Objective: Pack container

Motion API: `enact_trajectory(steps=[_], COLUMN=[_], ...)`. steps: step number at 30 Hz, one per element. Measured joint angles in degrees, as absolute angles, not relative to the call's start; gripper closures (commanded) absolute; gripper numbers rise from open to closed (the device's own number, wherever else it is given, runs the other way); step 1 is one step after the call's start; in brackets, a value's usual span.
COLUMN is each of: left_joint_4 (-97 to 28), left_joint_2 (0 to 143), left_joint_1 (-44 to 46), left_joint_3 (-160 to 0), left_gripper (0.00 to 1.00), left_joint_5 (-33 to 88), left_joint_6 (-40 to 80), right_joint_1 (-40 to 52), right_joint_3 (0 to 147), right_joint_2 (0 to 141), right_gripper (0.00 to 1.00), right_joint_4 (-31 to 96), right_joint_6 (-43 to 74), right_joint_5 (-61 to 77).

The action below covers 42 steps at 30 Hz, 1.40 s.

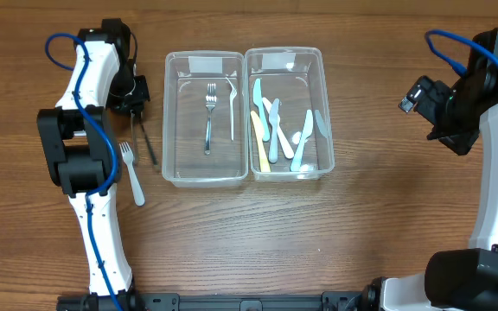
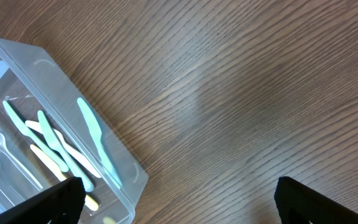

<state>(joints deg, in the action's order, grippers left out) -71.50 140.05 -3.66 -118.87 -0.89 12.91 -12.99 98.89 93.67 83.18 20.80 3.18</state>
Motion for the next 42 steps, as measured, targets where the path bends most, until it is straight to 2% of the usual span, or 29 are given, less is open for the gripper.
enact_trajectory(steps=[17,22,26,29,36,41,42], left_joint_4=[-72.2,-72.5,-72.0,-71.1,-67.4,-66.0,-65.9], left_joint_2=[136.8,136.2,136.2,136.2,136.2,136.2,136.2], left_joint_1=[-3.7,-3.7,-3.7,-3.8,-3.9,-3.9,-3.9], left_joint_3=[-118.9,-118.9,-118.9,-118.9,-115.6,-114.2,-114.2], left_gripper=[0.82,0.76,0.66,0.64,0.7,0.71,0.74], left_joint_5=[-0.9,-0.9,-0.9,-0.9,-0.9,-0.8,-0.8], left_joint_6=[12.9,12.9,12.9,12.9,12.9,12.9,12.9], right_joint_1=[-13.0,-13.0,-13.0,-13.0,-13.0,-13.0,-13.0], right_joint_3=[98.9,98.9,98.9,98.9,98.9,98.9,98.9], right_joint_2=[93.7,93.7,93.7,93.7,93.7,93.7,93.7], right_gripper=[0.0,0.0,0.0,0.0,0.0,0.0,0.0], right_joint_4=[83.2,83.3,83.5,83.9,84.3,84.3,84.3], right_joint_6=[20.8,20.8,20.8,20.8,20.8,20.8,20.8], right_joint_5=[3.2,3.2,3.2,3.2,3.2,3.2,3.2])
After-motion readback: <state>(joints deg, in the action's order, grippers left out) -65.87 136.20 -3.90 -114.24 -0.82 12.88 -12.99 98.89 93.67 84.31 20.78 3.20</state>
